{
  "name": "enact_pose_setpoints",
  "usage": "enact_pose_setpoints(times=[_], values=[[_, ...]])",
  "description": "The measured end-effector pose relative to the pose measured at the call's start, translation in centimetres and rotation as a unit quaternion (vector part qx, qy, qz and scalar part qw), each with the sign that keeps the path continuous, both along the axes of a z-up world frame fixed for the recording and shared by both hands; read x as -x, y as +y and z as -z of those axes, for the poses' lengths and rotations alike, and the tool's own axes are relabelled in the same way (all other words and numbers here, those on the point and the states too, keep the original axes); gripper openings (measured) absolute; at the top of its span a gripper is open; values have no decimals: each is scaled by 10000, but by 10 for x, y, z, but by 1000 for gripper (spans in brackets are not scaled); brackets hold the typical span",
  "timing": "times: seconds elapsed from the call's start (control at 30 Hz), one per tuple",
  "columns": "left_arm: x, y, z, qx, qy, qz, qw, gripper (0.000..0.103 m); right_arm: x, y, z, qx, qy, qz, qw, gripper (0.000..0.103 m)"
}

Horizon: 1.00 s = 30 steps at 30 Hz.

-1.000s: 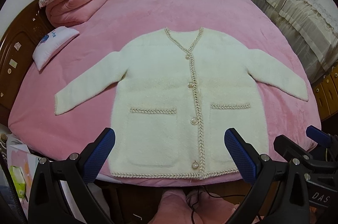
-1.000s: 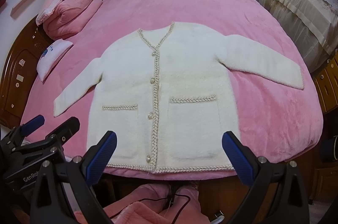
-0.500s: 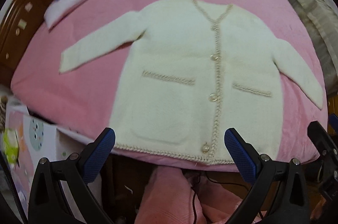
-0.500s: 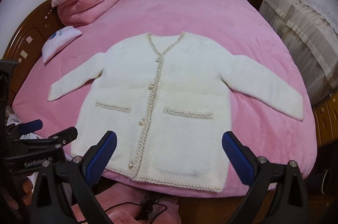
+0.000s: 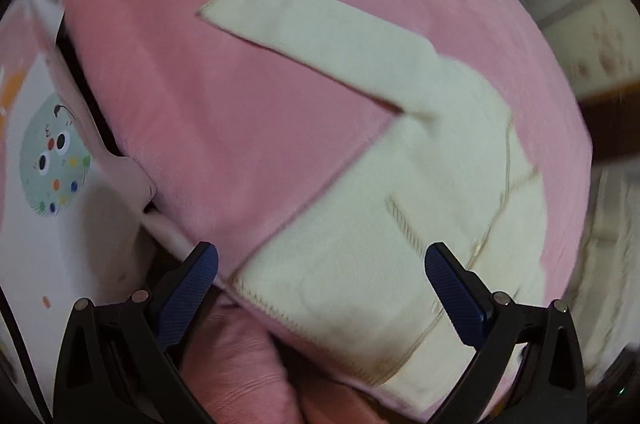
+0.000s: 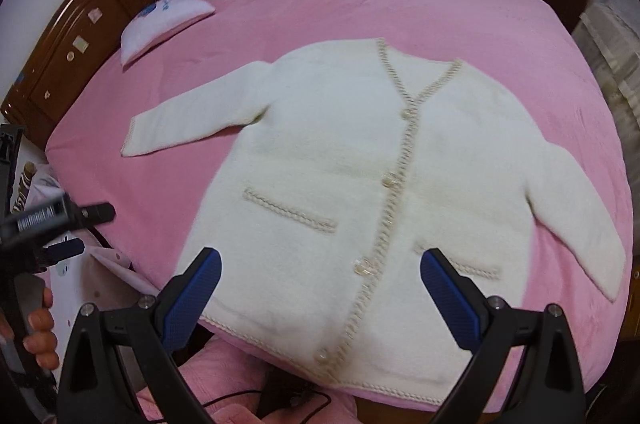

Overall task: Fold large clothes
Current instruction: 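Grasp the cardigan's sleeve cuff with the left tool and lift it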

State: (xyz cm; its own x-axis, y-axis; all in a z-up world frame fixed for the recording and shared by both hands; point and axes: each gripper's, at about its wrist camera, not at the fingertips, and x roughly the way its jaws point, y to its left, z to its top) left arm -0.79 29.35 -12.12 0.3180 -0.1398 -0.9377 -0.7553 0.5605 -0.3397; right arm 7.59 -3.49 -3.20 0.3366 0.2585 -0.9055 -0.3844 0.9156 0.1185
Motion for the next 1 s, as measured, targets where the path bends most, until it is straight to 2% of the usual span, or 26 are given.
enact_pose_setpoints(times=[0.13, 0.17, 0.27, 0.37, 0.47, 0.53, 0.6, 0.63, 0.83, 0.9, 1.0], values=[[-11, 78, 19, 195, 8, -595, 9980, 102, -21, 57, 4, 169, 184, -178, 9995, 100], [-15, 106, 27, 269, -51, -763, 9967, 102, -25, 72, 6, 219, 235, -189, 9993, 100], [-25, 155, 46, 414, -239, -1100, 9928, 100, -38, 115, 10, 343, 422, -164, 9984, 100], [-43, 209, 76, 552, -215, -1414, 9882, 85, -48, 154, 15, 402, 622, -134, 9972, 100], [-57, 239, 104, 661, -150, -1768, 9819, 76, -57, 180, 27, 546, 912, -123, 9943, 100], [-65, 256, 125, 806, -183, -1914, 9780, 65, -64, 196, 37, 667, 1107, -131, 9915, 100], [-78, 275, 149, 892, -182, -2007, 9754, 51, -69, 208, 47, 794, 1246, -105, 9890, 100], [-82, 277, 155, 890, -177, -2031, 9749, 48, -71, 213, 53, 869, 1327, -77, 9873, 100], [-107, 297, 196, 853, -8, -2151, 9729, 48, -77, 215, 79, 1045, 1887, 232, 9762, 100], [-112, 295, 197, 774, 38, -2154, 9735, 47, -78, 214, 83, 1131, 1994, 306, 9729, 100], [-125, 290, 189, 428, 186, -2141, 9757, 43, -79, 209, 84, 1195, 2026, 457, 9709, 100]])
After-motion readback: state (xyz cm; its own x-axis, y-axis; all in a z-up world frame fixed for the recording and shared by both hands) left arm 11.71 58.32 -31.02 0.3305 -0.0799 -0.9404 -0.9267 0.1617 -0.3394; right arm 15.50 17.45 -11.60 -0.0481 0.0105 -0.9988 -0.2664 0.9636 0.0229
